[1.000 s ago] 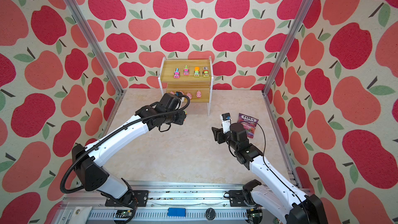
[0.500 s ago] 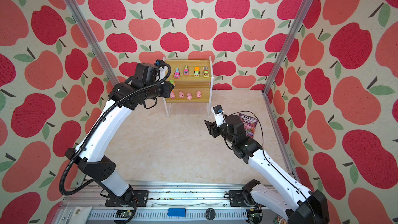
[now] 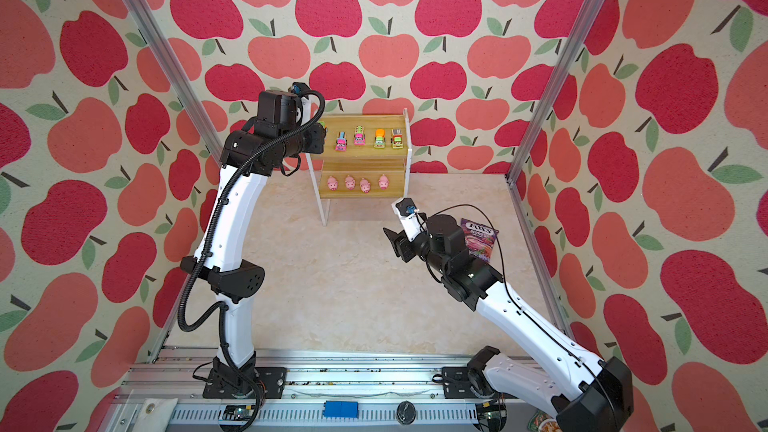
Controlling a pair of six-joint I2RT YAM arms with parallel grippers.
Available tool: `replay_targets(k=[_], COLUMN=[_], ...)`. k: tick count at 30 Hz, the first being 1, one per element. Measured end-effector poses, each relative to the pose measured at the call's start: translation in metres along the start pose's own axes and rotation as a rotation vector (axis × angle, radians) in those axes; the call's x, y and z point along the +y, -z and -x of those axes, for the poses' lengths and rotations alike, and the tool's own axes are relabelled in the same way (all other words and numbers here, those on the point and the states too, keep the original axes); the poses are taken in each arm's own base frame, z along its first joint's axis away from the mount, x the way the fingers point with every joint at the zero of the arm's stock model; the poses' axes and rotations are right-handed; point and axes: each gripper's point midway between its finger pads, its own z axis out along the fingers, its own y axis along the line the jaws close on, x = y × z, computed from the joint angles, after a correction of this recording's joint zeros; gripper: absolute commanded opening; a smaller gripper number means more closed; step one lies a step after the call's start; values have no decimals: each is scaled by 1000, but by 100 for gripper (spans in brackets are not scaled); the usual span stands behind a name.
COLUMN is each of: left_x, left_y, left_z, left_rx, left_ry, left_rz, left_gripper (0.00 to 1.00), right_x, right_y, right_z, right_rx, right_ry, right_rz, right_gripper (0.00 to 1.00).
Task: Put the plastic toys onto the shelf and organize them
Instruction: 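Lift the dump truck with the left gripper and carry it to the upper shelf, then lower the dump truck beside the pink-and-blue truck and open the left gripper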
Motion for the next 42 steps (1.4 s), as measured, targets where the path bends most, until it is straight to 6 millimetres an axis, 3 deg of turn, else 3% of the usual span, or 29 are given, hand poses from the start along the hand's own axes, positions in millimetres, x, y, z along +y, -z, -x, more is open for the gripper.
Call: replay_targets(k=[8,21,42], left_x=[10,10,11], left_y=[-11,-39,-64], left_z=[-7,-18,-24], left_rx=[26,53,53], left_ry=[2,3,34], left_rz=[18,18,24], left_gripper=[29,29,31], right_x=[8,12,10], right_y=[0,1,4], right_z=[25,27,28], right_rx=[-52,-58,-66], right_ry=[93,108,108], right_rz=[10,16,3], right_gripper=[65,65,66])
